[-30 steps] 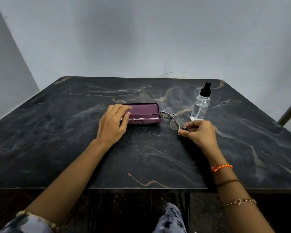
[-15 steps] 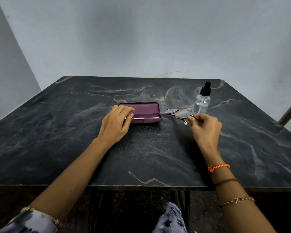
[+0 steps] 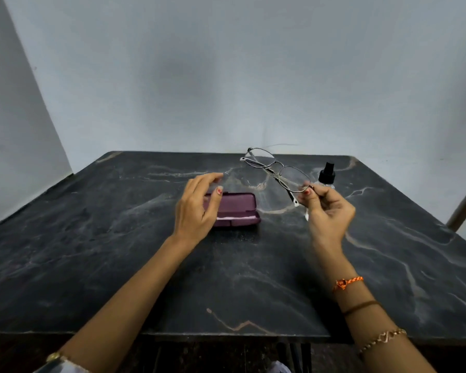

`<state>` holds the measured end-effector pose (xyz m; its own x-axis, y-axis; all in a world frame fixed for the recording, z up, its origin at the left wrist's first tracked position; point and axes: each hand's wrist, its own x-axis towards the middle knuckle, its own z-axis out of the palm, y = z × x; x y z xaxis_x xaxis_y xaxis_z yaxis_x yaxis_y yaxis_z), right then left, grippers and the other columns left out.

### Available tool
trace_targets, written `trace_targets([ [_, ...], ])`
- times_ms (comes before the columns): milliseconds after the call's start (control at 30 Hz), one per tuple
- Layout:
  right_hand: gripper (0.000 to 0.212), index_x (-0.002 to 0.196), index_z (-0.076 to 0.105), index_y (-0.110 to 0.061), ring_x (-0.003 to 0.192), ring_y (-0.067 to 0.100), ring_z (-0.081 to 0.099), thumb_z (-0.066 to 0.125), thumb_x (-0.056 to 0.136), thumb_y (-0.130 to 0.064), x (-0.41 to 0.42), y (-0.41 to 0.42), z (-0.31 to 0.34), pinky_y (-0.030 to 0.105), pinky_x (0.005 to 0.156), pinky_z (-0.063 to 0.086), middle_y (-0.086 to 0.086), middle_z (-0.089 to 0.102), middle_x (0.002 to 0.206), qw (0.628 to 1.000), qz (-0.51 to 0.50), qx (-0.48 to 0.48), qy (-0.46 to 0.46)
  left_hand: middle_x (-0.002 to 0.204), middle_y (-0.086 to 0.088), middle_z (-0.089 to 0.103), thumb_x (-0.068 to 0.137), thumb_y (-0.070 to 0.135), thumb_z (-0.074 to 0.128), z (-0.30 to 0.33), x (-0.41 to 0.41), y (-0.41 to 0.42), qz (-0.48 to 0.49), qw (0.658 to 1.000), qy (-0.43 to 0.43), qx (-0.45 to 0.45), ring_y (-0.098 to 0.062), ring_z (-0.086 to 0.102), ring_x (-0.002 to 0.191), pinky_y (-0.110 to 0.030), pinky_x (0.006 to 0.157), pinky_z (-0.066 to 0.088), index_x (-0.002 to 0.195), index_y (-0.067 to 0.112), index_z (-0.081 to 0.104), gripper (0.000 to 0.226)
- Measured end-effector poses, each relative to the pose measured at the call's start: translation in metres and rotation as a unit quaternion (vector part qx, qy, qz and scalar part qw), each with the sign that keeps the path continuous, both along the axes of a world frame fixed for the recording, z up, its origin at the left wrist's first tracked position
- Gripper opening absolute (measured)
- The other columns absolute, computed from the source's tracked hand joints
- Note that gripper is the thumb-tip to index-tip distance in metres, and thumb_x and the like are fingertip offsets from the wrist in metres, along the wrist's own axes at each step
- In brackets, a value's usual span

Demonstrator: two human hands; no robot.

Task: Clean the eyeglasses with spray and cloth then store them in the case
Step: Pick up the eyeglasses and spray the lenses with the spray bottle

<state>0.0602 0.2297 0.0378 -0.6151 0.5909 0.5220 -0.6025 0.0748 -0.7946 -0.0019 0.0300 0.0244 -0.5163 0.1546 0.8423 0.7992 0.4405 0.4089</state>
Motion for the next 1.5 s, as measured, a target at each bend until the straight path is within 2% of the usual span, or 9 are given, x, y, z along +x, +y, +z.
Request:
trace_targets([
  [100, 0.026, 0.076, 0.061, -0.011, 0.055, -0.003, 0.063, 0.052, 0.083, 0.013, -0.014, -0.006, 0.024, 0.011, 0.058, 0.052, -0.019, 0.070, 0.061, 0.998, 0.042, -0.008, 0.040, 0.100, 0.001, 0.062, 0.096, 0.026, 0.041, 0.032, -0.007, 0.019, -0.098, 0.963, -0.157, 0.197, 0.002, 0.059, 0.085, -0.014, 0.062, 0.049, 0.111, 0.006, 0.058, 0.030],
  [200, 0.026, 0.076, 0.060, -0.010, 0.057, -0.003, 0.064, 0.051, 0.083, 0.014, -0.029, -0.012, 0.036, 0.011, 0.057, 0.052, -0.018, 0.070, 0.061, 0.995, 0.073, -0.013, 0.061, 0.082, 0.001, 0.071, 0.097, 0.032, 0.033, 0.058, -0.024, 0.031, -0.261, 0.811, -0.340, 0.399, -0.007, 0.066, 0.074, -0.021, 0.062, 0.054, 0.094, 0.010, 0.062, 0.037],
  [267, 0.027, 0.076, 0.060, -0.010, 0.057, -0.004, 0.063, 0.050, 0.083, 0.014, -0.039, -0.016, 0.037, 0.011, 0.057, 0.052, -0.019, 0.070, 0.060, 0.995, 0.077, -0.012, 0.065, 0.073, -0.001, 0.072, 0.097, 0.034, 0.034, 0.067, -0.032, 0.033, -0.336, 0.729, -0.380, 0.459, -0.015, 0.068, 0.070, -0.024, 0.061, 0.056, 0.083, 0.009, 0.059, 0.038],
  [367, 0.028, 0.076, 0.060, -0.011, 0.060, -0.003, 0.064, 0.050, 0.084, 0.014, -0.049, -0.015, 0.028, 0.011, 0.058, 0.051, -0.019, 0.071, 0.063, 0.995, 0.074, -0.016, 0.062, 0.077, -0.005, 0.071, 0.095, 0.031, 0.041, 0.067, -0.039, 0.031, -0.364, 0.693, -0.398, 0.477, -0.016, 0.068, 0.070, -0.024, 0.061, 0.056, 0.087, 0.006, 0.059, 0.032],
  [533, 0.028, 0.079, 0.061, -0.012, 0.057, -0.003, 0.063, 0.051, 0.084, 0.013, -0.055, -0.011, 0.012, 0.010, 0.057, 0.051, -0.020, 0.071, 0.067, 0.996, 0.080, 0.013, 0.045, 0.080, -0.005, 0.073, 0.068, 0.026, 0.067, 0.054, -0.043, 0.023, -0.394, 0.688, -0.405, 0.456, -0.015, 0.069, 0.074, -0.023, 0.062, 0.056, 0.084, 0.008, 0.070, 0.025],
  [700, 0.028, 0.083, 0.062, -0.015, 0.063, -0.005, 0.063, 0.051, 0.084, 0.011, -0.058, -0.009, 0.004, 0.010, 0.060, 0.050, -0.024, 0.070, 0.071, 0.995, 0.071, 0.055, 0.041, 0.073, -0.002, 0.072, 0.034, 0.034, 0.093, 0.042, -0.053, 0.019, -0.438, 0.677, -0.398, 0.437, -0.017, 0.070, 0.074, -0.027, 0.068, 0.058, 0.070, 0.010, 0.073, 0.047],
  [1167, 0.028, 0.090, 0.061, -0.026, 0.081, 0.002, 0.064, 0.053, 0.086, 0.000, -0.057, -0.006, 0.005, 0.027, 0.078, 0.055, -0.019, 0.071, 0.083, 0.995, 0.003, 0.084, 0.059, 0.064, 0.004, 0.069, 0.030, 0.037, 0.093, 0.040, -0.044, 0.021, -0.425, 0.730, -0.338, 0.415, -0.012, 0.068, 0.065, -0.026, 0.061, 0.057, 0.060, 0.019, 0.070, 0.041],
  [1400, 0.027, 0.092, 0.061, -0.034, 0.077, 0.004, 0.063, 0.056, 0.084, -0.008, -0.053, 0.000, 0.011, 0.020, 0.069, 0.052, -0.025, 0.067, 0.080, 0.981, -0.096, 0.143, 0.088, 0.063, 0.013, 0.069, 0.037, 0.053, 0.086, 0.047, -0.041, 0.012, -0.336, 0.836, -0.262, 0.345, 0.001, 0.062, 0.062, -0.014, 0.059, 0.050, 0.061, 0.025, 0.073, 0.038],
  [1500, 0.017, 0.098, 0.064, -0.012, 0.079, -0.008, 0.062, 0.053, 0.085, -0.010, -0.052, 0.005, 0.012, 0.014, 0.071, 0.052, -0.015, 0.065, 0.086, 0.971, -0.134, 0.167, 0.104, 0.063, 0.013, 0.069, 0.046, 0.052, 0.083, 0.050, -0.037, 0.011, -0.321, 0.870, -0.238, 0.288, 0.001, 0.061, 0.063, -0.013, 0.063, 0.049, 0.065, 0.024, 0.073, 0.035],
])
